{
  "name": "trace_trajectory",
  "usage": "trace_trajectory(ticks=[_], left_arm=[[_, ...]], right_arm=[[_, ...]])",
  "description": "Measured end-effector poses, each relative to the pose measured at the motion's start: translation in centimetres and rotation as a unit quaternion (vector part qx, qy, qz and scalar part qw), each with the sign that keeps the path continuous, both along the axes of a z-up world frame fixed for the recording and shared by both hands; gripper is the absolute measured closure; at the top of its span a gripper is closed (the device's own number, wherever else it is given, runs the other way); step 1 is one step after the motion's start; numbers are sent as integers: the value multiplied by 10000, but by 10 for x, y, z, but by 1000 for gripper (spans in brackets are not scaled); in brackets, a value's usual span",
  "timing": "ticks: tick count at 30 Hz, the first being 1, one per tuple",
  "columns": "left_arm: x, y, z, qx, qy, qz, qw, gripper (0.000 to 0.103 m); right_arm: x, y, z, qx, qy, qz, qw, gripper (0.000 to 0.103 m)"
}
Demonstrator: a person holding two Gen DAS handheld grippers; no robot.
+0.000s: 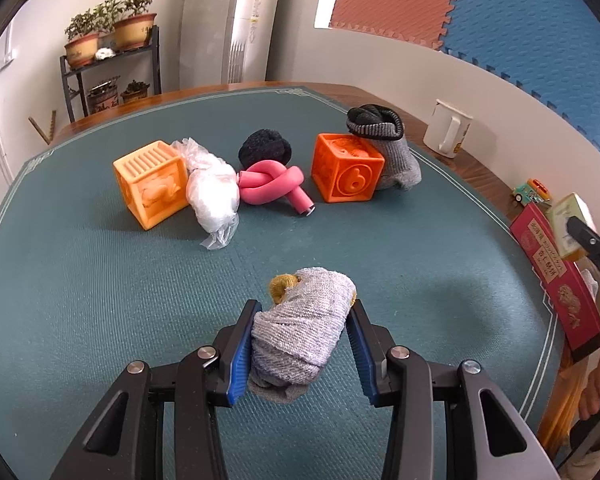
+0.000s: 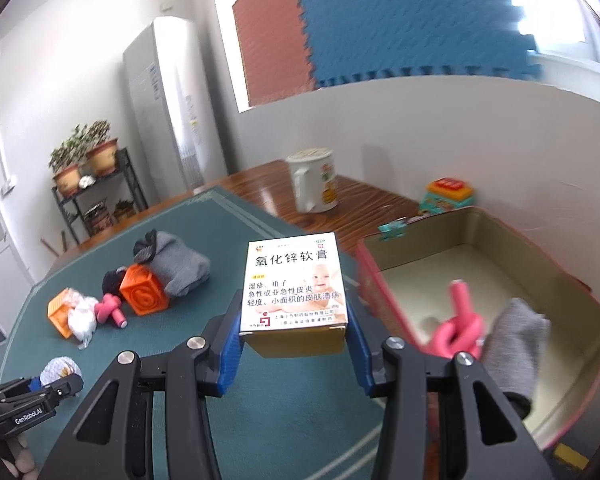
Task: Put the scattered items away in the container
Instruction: 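Carry the medicine box into the red tin and open the right tool while the left holds the sock ball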
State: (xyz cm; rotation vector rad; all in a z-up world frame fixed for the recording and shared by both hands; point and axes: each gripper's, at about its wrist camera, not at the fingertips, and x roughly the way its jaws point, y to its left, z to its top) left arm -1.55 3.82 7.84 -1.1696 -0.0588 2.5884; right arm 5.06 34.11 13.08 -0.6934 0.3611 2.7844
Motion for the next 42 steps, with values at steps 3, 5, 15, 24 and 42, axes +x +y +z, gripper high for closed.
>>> trace_trajectory(ticks=[3, 5, 15, 24, 42], left_arm=[[2, 3, 1, -9, 29, -29, 10000, 58], [4, 5, 2, -21, 50, -53, 10000, 58], [11, 19, 3, -54, 76, -170, 9998, 58], [17, 40, 8, -69, 107, -333, 9994, 58], [28, 121, 39, -248, 457, -1046, 9932, 58]], right_arm=[[16, 14, 5, 11, 99, -268, 9996, 53], [28, 25, 8, 9, 157, -486, 9987, 53], [68, 83, 10, -61, 168, -1606, 9869, 53], [86, 108, 5, -161, 150, -1900, 9815, 42], [107, 128, -10, -384, 387, -1989, 9785, 28]])
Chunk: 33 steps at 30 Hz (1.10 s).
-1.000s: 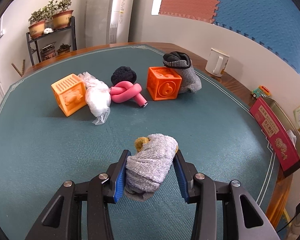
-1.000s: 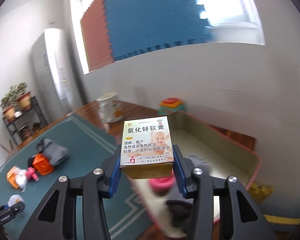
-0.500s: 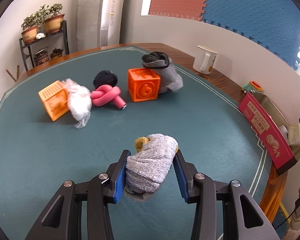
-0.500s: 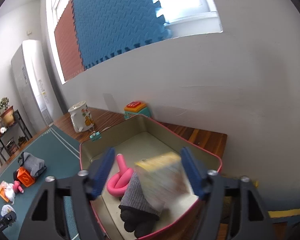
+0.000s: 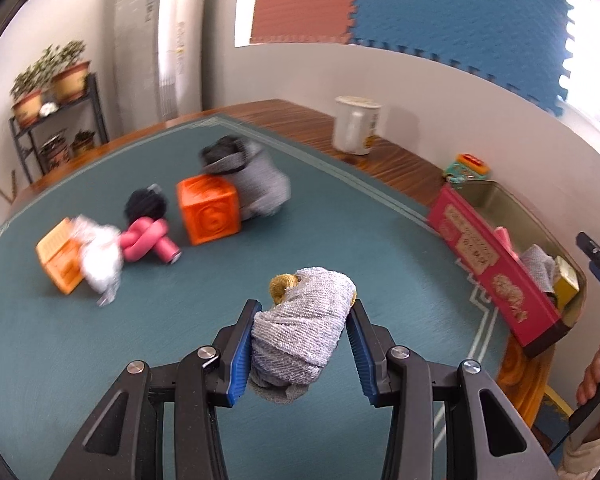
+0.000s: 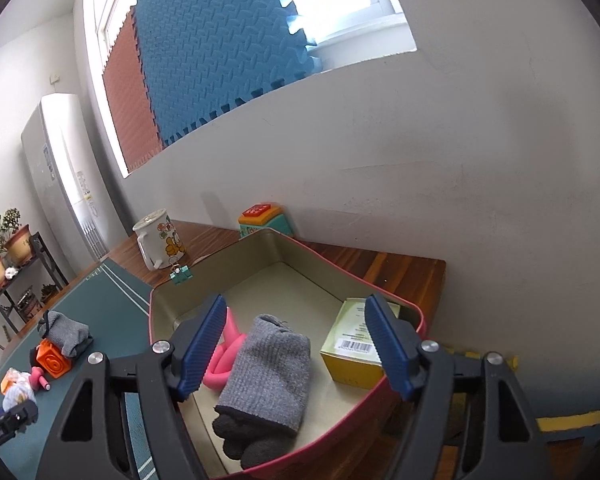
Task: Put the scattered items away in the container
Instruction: 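Carry the medicine box into the red tin and open the right tool while the left holds the sock ball, then carry the grey sock ball into the red tin and open the left tool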
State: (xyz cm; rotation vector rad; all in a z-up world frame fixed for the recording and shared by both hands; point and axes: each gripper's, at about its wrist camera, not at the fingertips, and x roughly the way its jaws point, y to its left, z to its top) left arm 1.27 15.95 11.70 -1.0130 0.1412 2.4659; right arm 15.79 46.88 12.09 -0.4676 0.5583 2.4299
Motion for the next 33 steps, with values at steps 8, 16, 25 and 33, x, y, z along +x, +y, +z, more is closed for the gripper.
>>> trace_trajectory(ticks=[8, 16, 25, 33], left_arm=[[8, 69, 21, 64, 150, -745, 9971, 58], [23, 138, 39, 156, 335, -1481, 9883, 58], [22, 187, 32, 77, 274, -1818, 9829, 58], [21, 215, 23, -45, 252, -1994, 9796, 58]], right_arm=[[17, 13, 0, 83, 35, -172, 9998, 28], [27, 29, -3, 1, 33, -295, 9996, 28], [28, 44, -9, -89, -10, -306, 9995, 28], [23, 50, -15, -164, -80, -273, 9995, 28]])
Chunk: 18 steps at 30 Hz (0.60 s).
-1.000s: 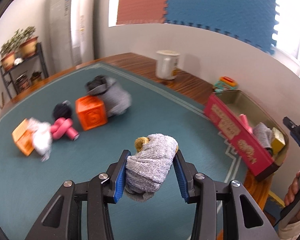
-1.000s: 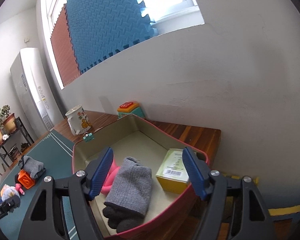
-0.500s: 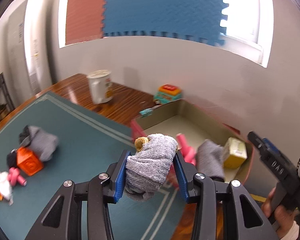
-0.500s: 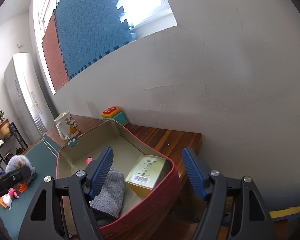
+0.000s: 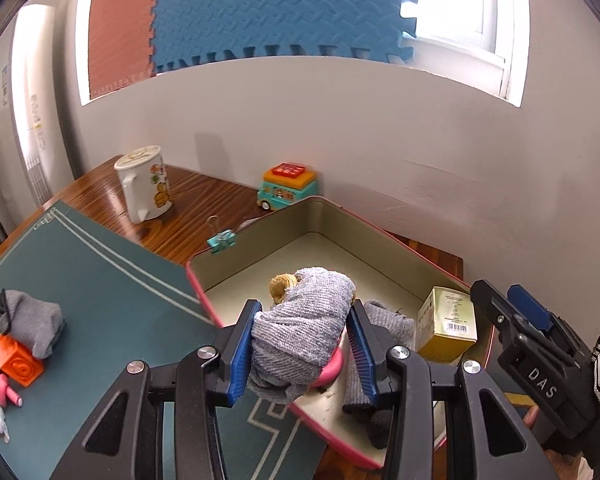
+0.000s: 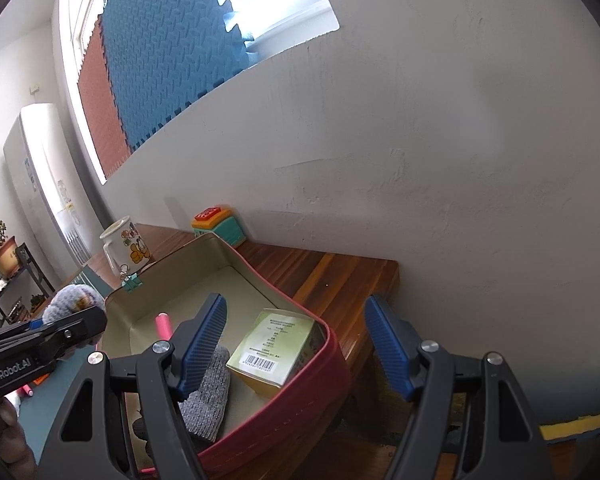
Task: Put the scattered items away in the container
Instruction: 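Carry the grey sock ball into the red tin and open the left tool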
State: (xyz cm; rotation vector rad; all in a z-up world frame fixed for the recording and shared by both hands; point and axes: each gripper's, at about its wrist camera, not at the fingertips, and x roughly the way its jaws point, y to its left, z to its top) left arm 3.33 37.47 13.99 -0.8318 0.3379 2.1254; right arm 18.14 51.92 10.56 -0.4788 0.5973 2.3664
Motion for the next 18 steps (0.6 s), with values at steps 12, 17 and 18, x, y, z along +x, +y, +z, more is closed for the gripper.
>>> trace_trajectory(ticks=[12, 17, 18], left_arm=[[-5, 5, -1, -26, 85, 112, 9999, 29], [-5, 0, 2, -3, 169, 171, 9997, 29], [-5, -1, 2, -7, 184, 184, 9997, 29]], right_arm=[[-6, -1, -2, -29, -48, 28, 10000, 28], [-9, -5, -1, -9, -59, 68, 10000, 28], [-9, -6, -1, -4, -58, 75, 10000, 28]])
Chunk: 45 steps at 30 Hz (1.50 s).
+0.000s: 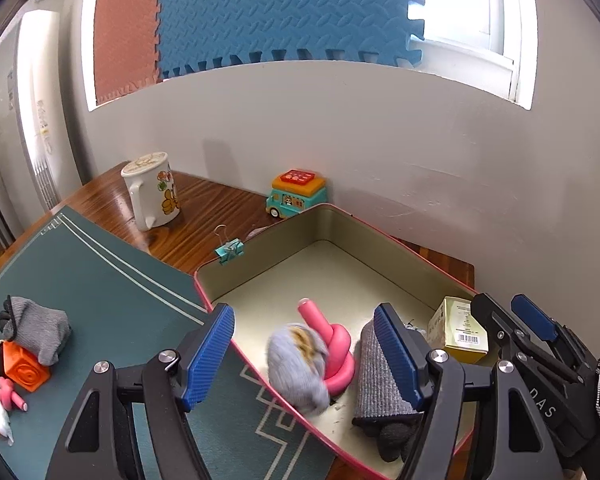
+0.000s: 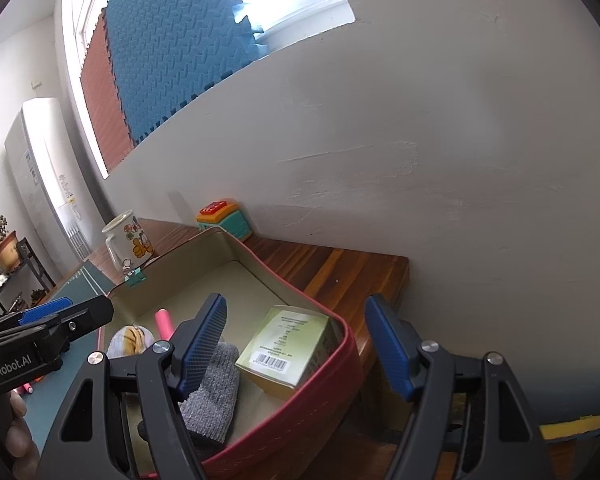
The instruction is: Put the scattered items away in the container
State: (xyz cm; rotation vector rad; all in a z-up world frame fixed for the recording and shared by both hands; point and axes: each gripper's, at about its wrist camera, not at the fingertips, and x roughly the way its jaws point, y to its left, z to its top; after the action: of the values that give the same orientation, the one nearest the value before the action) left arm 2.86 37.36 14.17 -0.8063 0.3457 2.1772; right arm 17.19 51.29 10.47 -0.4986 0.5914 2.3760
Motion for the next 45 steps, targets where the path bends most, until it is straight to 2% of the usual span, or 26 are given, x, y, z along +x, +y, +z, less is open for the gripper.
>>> trace_trajectory(ticks=[10, 30, 39, 45], left_arm=[[-1, -20, 3, -77, 257, 323, 9991, 29], [-20, -105, 8, -4, 338, 1124, 9931, 29], [-35, -162, 8, 18, 257, 1634, 9862, 29], [-50, -216, 7, 54, 183, 2141, 9766, 27]], right_arm=[[-8, -16, 5, 49, 19, 166, 9998, 28], [-43, -82, 25, 360, 2, 838, 9958, 25], [-73, -131, 34, 478, -70, 1418, 9887, 25], [-96, -163, 38, 501, -117, 1844, 9815, 24]])
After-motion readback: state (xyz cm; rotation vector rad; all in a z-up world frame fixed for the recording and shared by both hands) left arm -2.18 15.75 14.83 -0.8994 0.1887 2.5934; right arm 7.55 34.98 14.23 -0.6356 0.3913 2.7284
